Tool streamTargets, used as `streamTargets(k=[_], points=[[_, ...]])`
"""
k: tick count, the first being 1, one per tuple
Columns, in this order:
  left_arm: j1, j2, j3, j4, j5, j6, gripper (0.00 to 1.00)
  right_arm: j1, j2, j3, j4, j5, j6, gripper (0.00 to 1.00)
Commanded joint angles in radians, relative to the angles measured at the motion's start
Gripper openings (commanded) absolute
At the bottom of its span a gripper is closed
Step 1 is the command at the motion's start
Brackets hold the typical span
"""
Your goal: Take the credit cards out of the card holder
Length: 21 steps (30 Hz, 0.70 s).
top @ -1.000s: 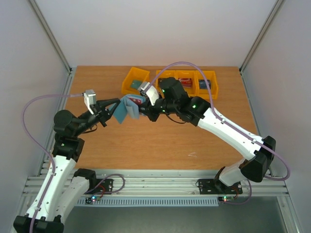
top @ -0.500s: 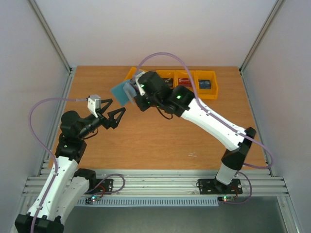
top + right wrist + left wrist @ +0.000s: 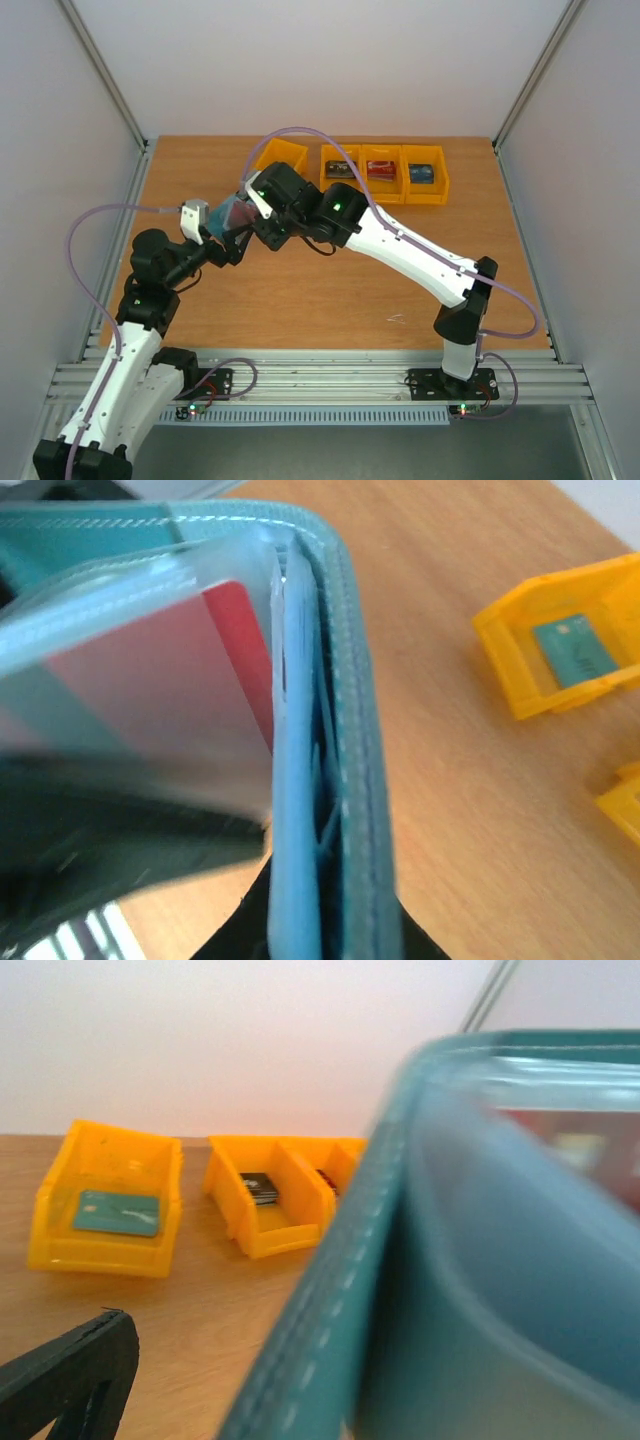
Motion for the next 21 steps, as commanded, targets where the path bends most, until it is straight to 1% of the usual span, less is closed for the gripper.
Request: streamTargets(k=[1,3,7,11,13,15,21], points=[[0.027,-0.022,-0.023,-0.011,-0.082,0.029,0.99,-0.050,-0.092,-0.033,0.041,-0.236,-0.073,0.01],[0.041,-0.034,-0.030,0.005,-0.059,0.024,0.99,-0.090,-0.114,-0.049,0.023,-0.363,-0.094,0.02],[0.072,-0.049,-0.040,0.104,0.033,-0.012,0.97,-0.175,-0.144,-0.068,-0.025,-0.583,-0.125,0.01],[0.090,-0.065,-0.048,0.194,0.173,-0.064,0.98,-0.242,-0.196,-0.119,-0.024,-0.785,-0.157,0.01],[0.090,-0.062,-0.045,0.253,0.244,-0.101,0.99,-0.248,-0.204,-0.127,-0.041,-0.821,-0.183,0.01],[0.091,-0.055,-0.036,0.279,0.300,-0.128,1.00,-0.248,-0.200,-0.115,-0.067,-0.856,-0.206,0.01],[0.092,-0.058,-0.021,0.302,0.356,-0.153,0.99,-0.255,-0.203,-0.104,-0.119,-0.884,-0.254,0.01]])
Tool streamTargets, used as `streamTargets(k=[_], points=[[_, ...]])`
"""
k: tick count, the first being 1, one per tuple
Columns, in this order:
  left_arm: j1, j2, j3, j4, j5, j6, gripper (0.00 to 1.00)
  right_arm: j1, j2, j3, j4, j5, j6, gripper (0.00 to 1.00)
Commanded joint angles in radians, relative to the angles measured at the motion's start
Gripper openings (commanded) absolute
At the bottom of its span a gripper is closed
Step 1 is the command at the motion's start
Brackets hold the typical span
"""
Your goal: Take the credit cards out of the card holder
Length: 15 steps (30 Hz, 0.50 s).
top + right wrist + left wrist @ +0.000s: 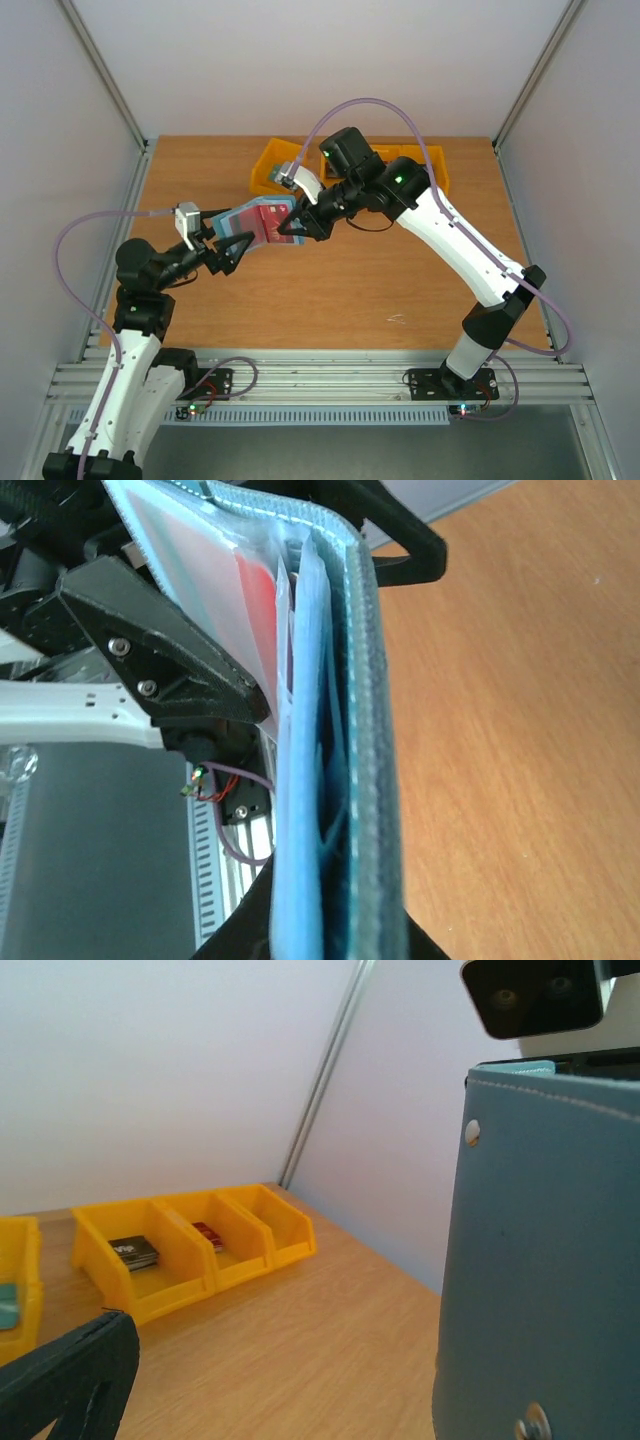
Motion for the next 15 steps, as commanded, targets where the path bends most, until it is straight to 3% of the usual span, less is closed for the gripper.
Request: streamTargets(k=[1,7,10,11,14,15], points=[[0.008,-0.007,0.013,0.106,0.077,-0.053,0.99,-0.006,-0.026,0.014,-0.063,-0.094,-0.070,0.01],[0.013,-0.004,0.017,0.159,0.159,-0.093,0.99,-0.034,-0.031,0.034,-0.126,-0.122,-0.107,0.01],[0.012,0.000,0.023,0.169,0.221,-0.109,0.92,-0.035,-0.035,0.034,-0.129,-0.133,-0.114,0.01],[0.013,0.000,0.023,0.172,0.238,-0.113,0.86,-0.037,-0.035,0.035,-0.129,-0.132,-0.114,0.01],[0.013,-0.001,0.023,0.176,0.257,-0.136,0.50,-0.044,-0.034,0.035,-0.129,-0.140,-0.118,0.01],[0.012,-0.001,0.023,0.172,0.256,-0.140,0.44,-0.048,-0.036,0.035,-0.129,-0.144,-0.118,0.01]])
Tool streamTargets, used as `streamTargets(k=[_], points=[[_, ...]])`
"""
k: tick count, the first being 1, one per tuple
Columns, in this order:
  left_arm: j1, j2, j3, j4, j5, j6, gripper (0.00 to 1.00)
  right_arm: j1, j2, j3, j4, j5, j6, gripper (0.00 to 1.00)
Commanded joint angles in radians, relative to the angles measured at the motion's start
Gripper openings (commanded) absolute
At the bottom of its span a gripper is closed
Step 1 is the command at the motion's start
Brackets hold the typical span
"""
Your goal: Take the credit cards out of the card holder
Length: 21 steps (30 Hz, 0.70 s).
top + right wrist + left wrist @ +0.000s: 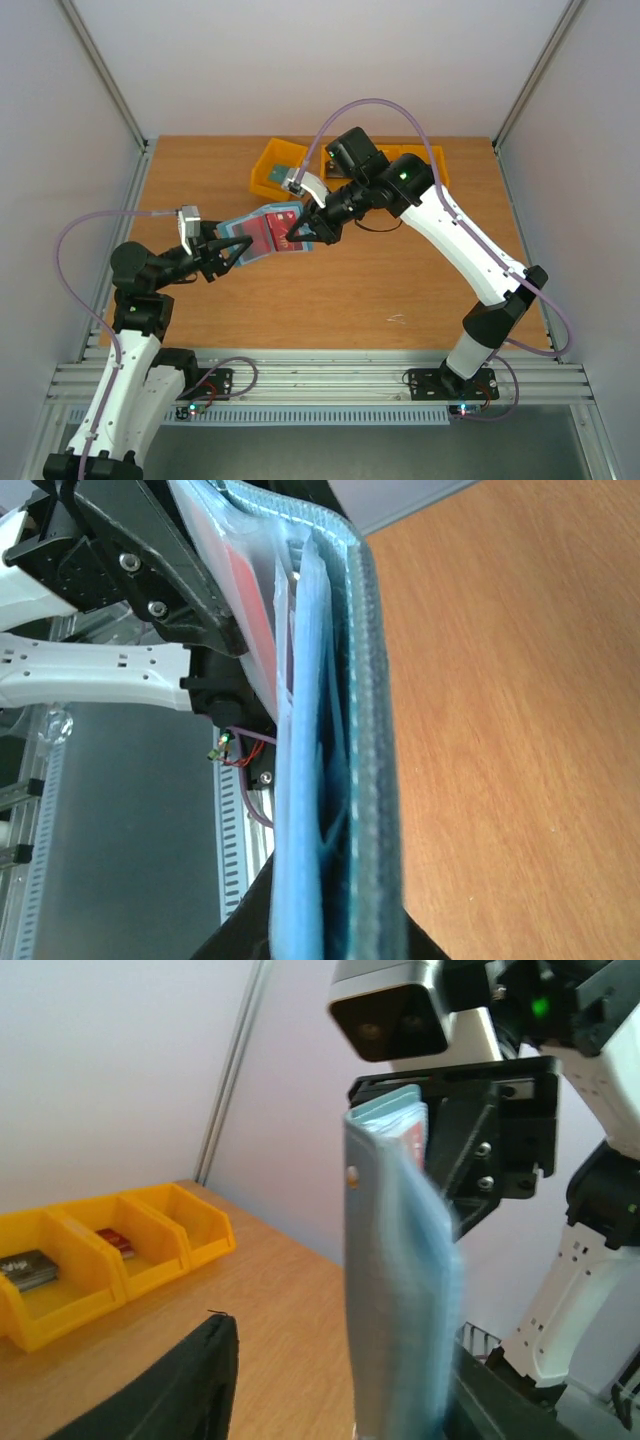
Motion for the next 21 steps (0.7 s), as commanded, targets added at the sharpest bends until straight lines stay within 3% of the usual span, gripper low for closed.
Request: streamTargets(k=[1,3,6,12,21], points=[[0.006,-0.002,0.019,0.067,0.061,-0.032,0.39,-0.016,-0.035,0.029,-0.014,-0.053,-0.028,0.01],[0.006,-0.002,0.016,0.067,0.067,-0.039,0.31,-0.022,-0.037,0.029,-0.016,-0.057,-0.030,0.01],[0.006,0.002,0.019,0.050,0.060,-0.030,0.29,-0.022,-0.035,0.028,-0.006,-0.093,-0.018,0.01],[0.006,0.009,0.028,-0.004,0.028,0.011,0.51,-0.023,-0.014,0.029,0.034,-0.180,0.016,0.01],[0.025,-0.006,0.024,0.013,0.033,0.025,0.56,-0.088,-0.045,0.020,-0.034,-0.179,-0.041,0.01]])
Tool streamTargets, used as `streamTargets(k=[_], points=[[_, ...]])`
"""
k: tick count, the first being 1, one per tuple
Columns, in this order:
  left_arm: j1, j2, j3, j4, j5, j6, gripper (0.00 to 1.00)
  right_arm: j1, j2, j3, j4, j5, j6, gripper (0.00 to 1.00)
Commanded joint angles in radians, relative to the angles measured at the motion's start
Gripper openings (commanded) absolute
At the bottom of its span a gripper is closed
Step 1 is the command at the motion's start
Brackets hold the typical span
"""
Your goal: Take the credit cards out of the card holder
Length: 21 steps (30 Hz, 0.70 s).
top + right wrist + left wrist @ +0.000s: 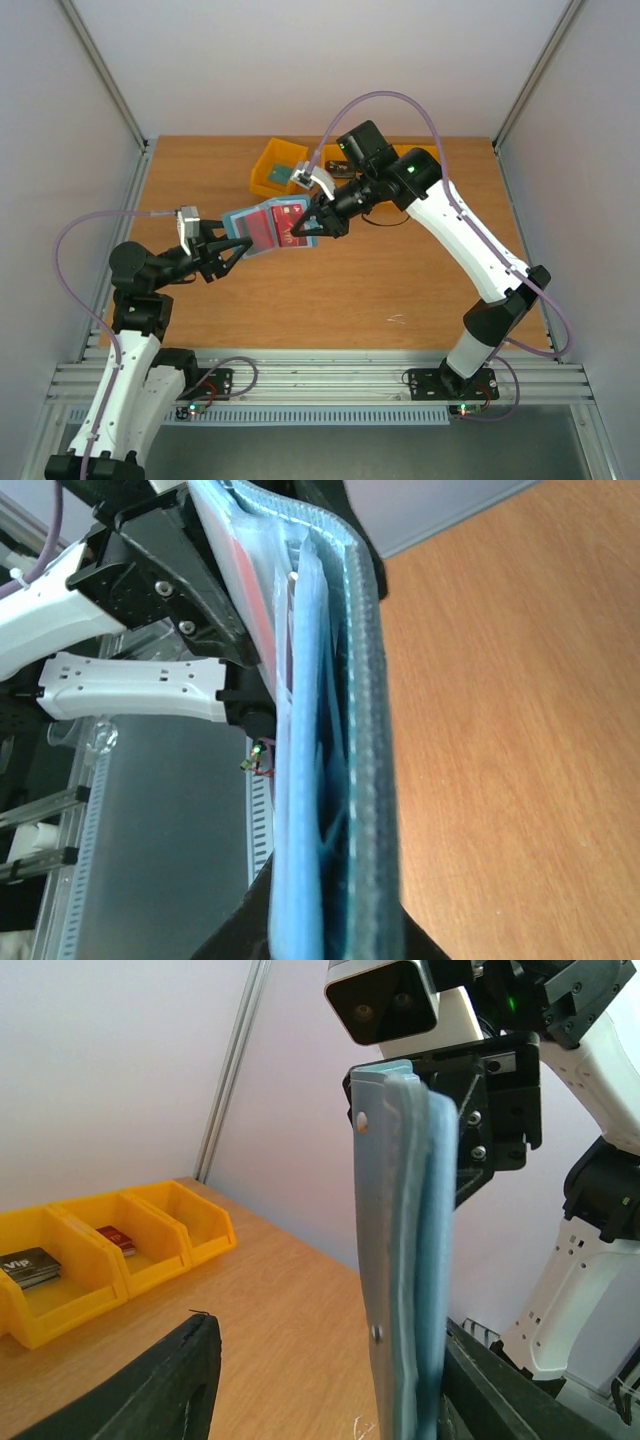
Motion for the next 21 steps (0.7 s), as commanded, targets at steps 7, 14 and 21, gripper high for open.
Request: streamTargets(k=[7,14,21], points=[[0.015,-0.002,0.026,0.014,0.001,0.014,0.56,-0.048,-0.051,0.009,-0.047,-0.068,-0.045,0.01],[0.016,-0.003,0.025,0.021,0.006,0.010,0.57,-0.069,-0.060,-0.002,-0.074,-0.082,-0.069,0.01],[0.021,0.005,0.035,0.008,0.016,0.015,0.58,-0.087,-0.065,-0.006,-0.085,-0.110,-0.065,0.01]])
